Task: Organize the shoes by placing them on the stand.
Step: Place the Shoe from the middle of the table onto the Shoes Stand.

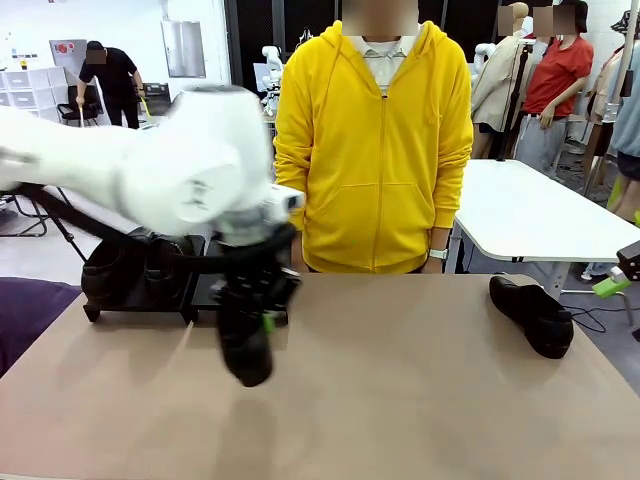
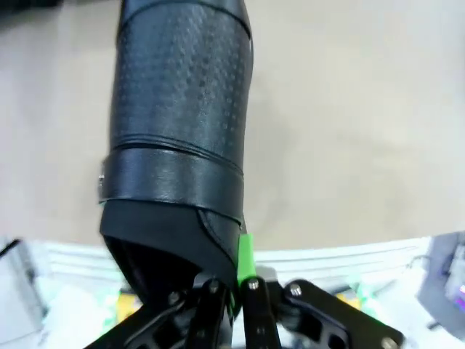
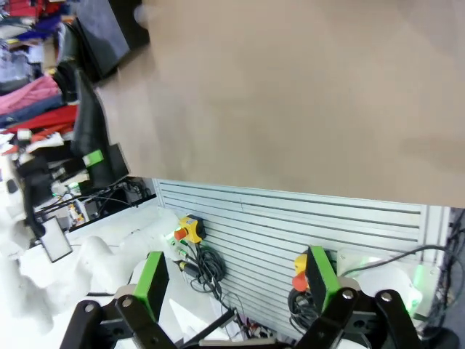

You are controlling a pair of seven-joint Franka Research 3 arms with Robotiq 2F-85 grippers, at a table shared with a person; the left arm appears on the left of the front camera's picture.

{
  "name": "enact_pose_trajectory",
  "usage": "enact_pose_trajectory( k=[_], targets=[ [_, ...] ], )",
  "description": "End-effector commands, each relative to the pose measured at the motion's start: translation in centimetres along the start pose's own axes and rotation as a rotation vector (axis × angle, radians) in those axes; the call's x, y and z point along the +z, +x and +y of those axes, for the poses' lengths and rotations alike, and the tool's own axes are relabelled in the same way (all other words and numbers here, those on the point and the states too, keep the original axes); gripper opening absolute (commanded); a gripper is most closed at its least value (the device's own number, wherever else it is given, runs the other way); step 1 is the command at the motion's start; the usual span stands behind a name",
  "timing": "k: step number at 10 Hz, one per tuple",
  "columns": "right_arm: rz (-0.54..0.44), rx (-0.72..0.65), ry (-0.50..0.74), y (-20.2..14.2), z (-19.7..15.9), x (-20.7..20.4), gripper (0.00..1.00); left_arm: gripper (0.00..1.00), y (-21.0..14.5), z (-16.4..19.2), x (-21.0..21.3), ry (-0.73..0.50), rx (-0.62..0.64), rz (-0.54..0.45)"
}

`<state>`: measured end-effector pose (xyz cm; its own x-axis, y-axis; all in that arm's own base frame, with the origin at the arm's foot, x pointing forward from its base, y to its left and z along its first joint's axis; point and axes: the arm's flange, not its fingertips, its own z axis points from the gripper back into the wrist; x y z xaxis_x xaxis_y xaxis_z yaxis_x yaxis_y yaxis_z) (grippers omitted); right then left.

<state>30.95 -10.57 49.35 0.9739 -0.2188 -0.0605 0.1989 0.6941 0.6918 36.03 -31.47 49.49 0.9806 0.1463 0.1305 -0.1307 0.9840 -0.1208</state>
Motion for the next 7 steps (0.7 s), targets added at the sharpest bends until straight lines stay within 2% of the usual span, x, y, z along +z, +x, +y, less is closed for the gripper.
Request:
enact_pose_trajectory(
  k=[1,2,3,7],
  targets=[
    [0.005,0.019,-0.002,0.0,-0.1,0.3,1.00,0.00,-1.2,8.5,3.2,0.016,0.048,-0.014],
    [0.005,0.019,-0.002,0.0,-0.1,0.3,1.00,0.00,-1.9,11.0,2.7,0.008,0.205,0.004],
    [0.005,0.019,-0.002,0.0,-0.1,0.3,1.00,0.00,-0.7,4.6,2.2,0.012,0.047,-0.011],
    [0.005,0.019,-0.002,0.0,-0.1,0.3,1.00,0.00,-0.7,4.6,2.2,0.012,0.047,-0.011]
  ],
)
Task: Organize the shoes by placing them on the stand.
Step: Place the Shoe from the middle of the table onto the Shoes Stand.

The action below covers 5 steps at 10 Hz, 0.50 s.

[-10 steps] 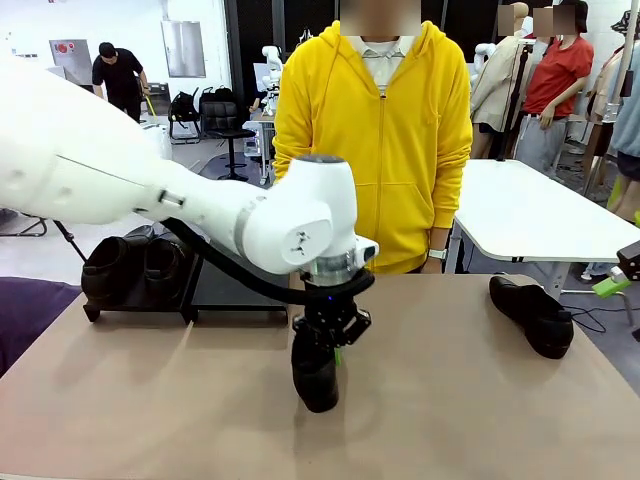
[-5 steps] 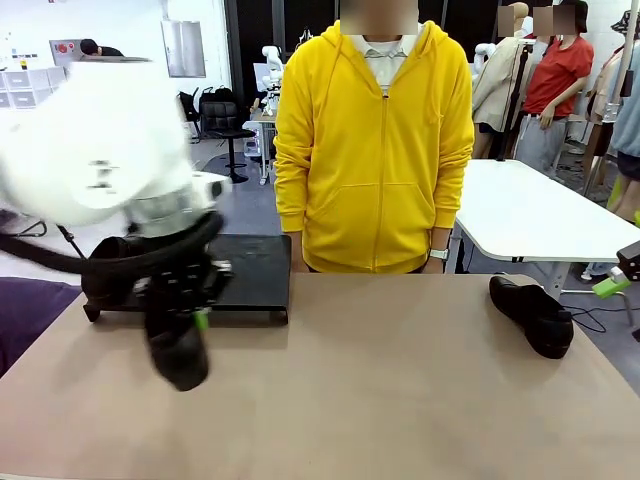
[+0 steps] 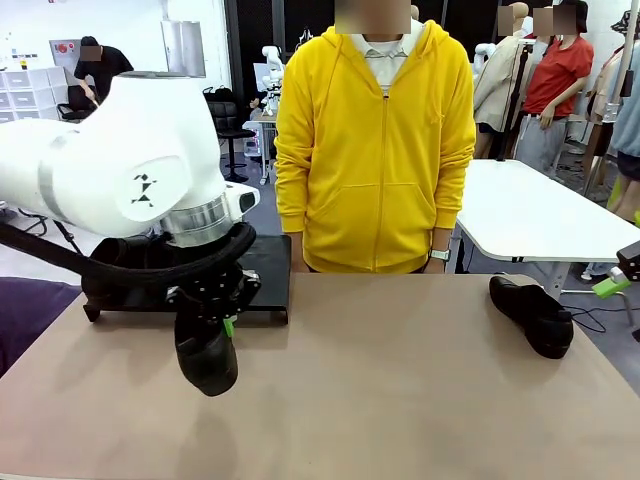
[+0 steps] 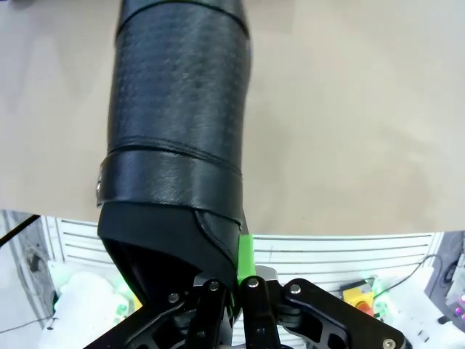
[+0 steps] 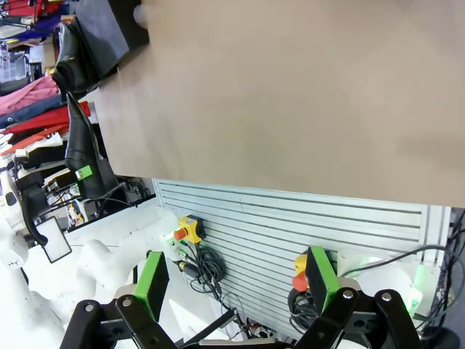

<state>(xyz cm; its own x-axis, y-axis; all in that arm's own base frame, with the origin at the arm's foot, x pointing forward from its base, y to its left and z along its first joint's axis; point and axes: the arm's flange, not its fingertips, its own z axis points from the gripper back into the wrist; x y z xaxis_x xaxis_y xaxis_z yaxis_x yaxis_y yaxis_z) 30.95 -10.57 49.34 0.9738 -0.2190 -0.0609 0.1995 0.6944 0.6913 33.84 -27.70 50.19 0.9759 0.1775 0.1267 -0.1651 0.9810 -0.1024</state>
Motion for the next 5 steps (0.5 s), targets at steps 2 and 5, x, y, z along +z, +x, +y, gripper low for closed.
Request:
enact_pose_trajectory(
  k=[2,5],
  targets=[
    [0.005,0.019,-0.002,0.0,-0.1,0.3,1.00,0.00,0.0,0.0,0.0,0.000,0.000,0.000],
    [0.005,0.019,-0.002,0.0,-0.1,0.3,1.00,0.00,12.5,-1.1,1.5,0.073,-0.138,-0.058]
  ],
)
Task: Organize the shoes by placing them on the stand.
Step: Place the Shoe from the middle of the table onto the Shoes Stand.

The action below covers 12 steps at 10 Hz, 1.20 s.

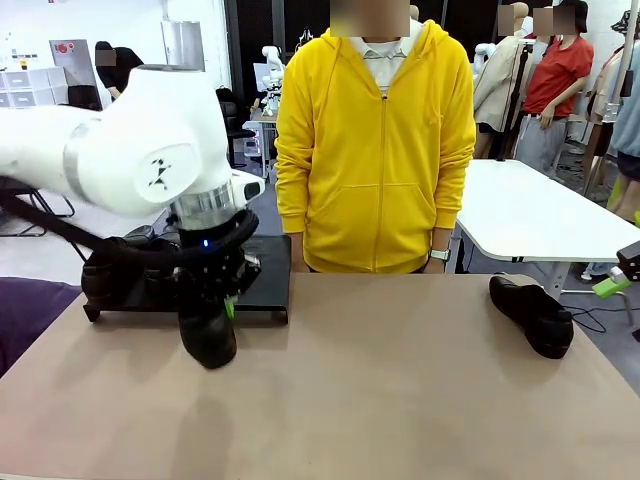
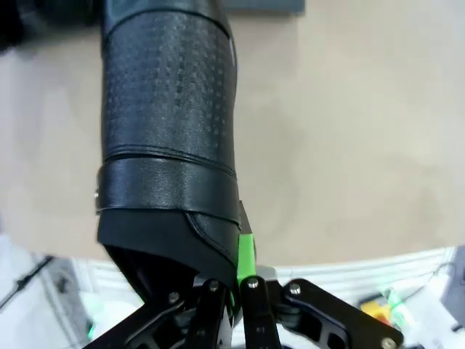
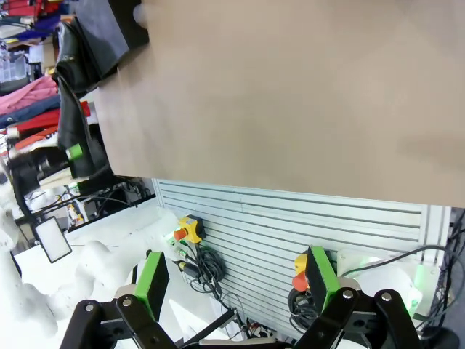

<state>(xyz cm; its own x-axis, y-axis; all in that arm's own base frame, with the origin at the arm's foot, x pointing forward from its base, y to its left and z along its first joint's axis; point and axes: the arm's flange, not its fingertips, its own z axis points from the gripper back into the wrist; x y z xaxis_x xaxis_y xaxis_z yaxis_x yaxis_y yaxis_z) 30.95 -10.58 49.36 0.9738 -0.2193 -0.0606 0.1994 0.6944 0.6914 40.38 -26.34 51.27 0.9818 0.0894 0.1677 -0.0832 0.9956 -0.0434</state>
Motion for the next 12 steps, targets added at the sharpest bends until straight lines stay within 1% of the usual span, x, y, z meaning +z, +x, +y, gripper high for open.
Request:
enact_pose_trajectory(
  k=[1,2,3,4,6,7,8,9,11,12],
  targets=[
    [0.005,0.019,-0.002,0.0,-0.1,0.3,1.00,0.00,10.3,-0.4,1.1,0.021,-0.116,-0.031],
    [0.005,0.019,-0.002,0.0,-0.1,0.3,1.00,0.00,13.7,-0.2,0.8,0.028,-0.112,-0.041],
    [0.005,0.019,-0.002,0.0,-0.1,0.3,1.00,0.00,17.2,0.0,-0.1,0.058,-0.134,-0.033],
    [0.005,0.019,-0.002,0.0,-0.1,0.3,1.00,0.00,19.2,-0.1,-1.1,0.094,-0.134,-0.072],
    [0.005,0.019,-0.002,0.0,-0.1,0.3,1.00,0.00,20.7,-0.2,-3.9,0.107,-0.147,-0.098],
    [0.005,0.019,-0.002,0.0,-0.1,0.3,1.00,0.00,21.1,0.0,-5.2,0.144,-0.082,-0.112],
    [0.005,0.019,-0.002,0.0,-0.1,0.3,1.00,0.00,21.1,0.2,-6.5,0.137,-0.062,-0.111],
    [0.005,0.019,-0.002,0.0,-0.1,0.3,1.00,0.00,21.0,0.3,-7.5,0.162,-0.039,-0.116],
    [0.005,0.019,-0.002,0.0,-0.1,0.3,1.00,0.00,21.0,0.2,-8.5,0.218,0.008,-0.154],
    [0.005,0.019,-0.002,0.0,-0.1,0.3,1.00,0.00,21.0,0.2,-8.9,0.222,0.004,-0.145]
  ],
)
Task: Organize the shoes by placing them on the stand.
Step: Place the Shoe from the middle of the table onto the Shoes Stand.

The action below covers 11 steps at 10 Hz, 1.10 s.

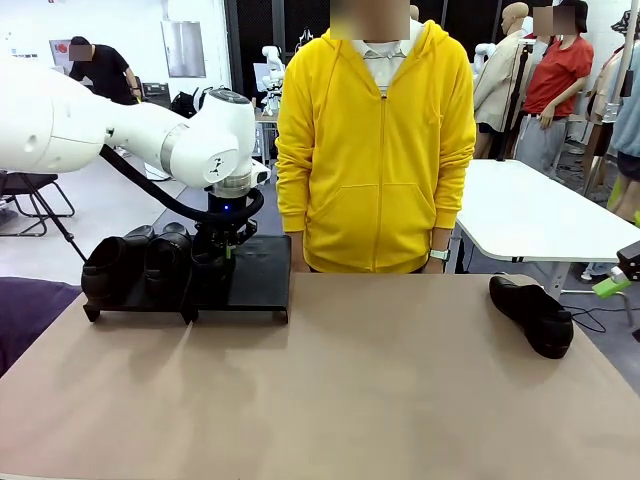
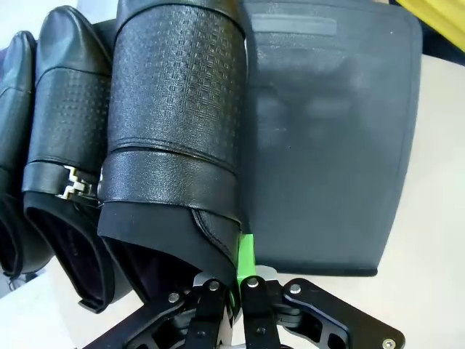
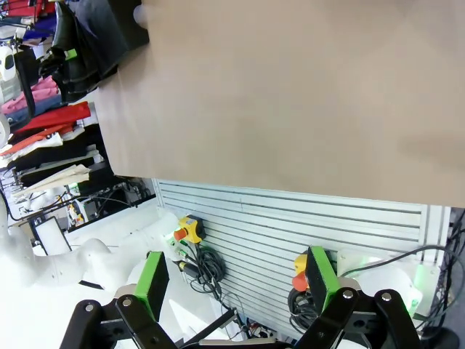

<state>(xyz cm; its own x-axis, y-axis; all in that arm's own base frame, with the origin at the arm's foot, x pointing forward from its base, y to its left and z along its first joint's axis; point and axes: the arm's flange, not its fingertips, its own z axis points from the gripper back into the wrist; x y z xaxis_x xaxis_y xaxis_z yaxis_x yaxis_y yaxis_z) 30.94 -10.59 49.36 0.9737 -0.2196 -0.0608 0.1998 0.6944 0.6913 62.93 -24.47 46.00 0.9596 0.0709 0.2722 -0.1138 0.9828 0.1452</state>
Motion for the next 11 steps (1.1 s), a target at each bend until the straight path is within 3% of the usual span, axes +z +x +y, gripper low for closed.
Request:
enact_pose_trajectory(
  k=[1,4,5,6,7,11],
  targets=[
    [0.005,0.020,-0.002,0.0,-0.1,0.3,1.00,0.00,-0.4,-0.1,-0.3,0.037,0.014,-0.025],
    [0.005,0.020,-0.002,0.0,-0.1,0.3,1.00,0.00,-0.5,-0.1,-1.7,0.041,0.013,-0.006],
    [0.005,0.020,-0.002,0.0,-0.1,0.3,1.00,0.31,-0.6,-0.1,-1.8,0.038,0.014,-0.006],
    [0.005,0.020,-0.002,0.0,-0.1,0.3,1.00,0.88,-0.6,-0.1,-2.0,0.035,0.017,0.004],
    [0.005,0.020,-0.002,0.0,-0.1,0.3,1.00,1.00,-0.6,-0.1,-2.2,0.039,0.019,0.014],
    [0.005,0.020,-0.002,0.0,-0.1,0.3,1.00,1.00,-1.4,0.1,-0.6,0.002,0.013,-0.009]
  ],
)
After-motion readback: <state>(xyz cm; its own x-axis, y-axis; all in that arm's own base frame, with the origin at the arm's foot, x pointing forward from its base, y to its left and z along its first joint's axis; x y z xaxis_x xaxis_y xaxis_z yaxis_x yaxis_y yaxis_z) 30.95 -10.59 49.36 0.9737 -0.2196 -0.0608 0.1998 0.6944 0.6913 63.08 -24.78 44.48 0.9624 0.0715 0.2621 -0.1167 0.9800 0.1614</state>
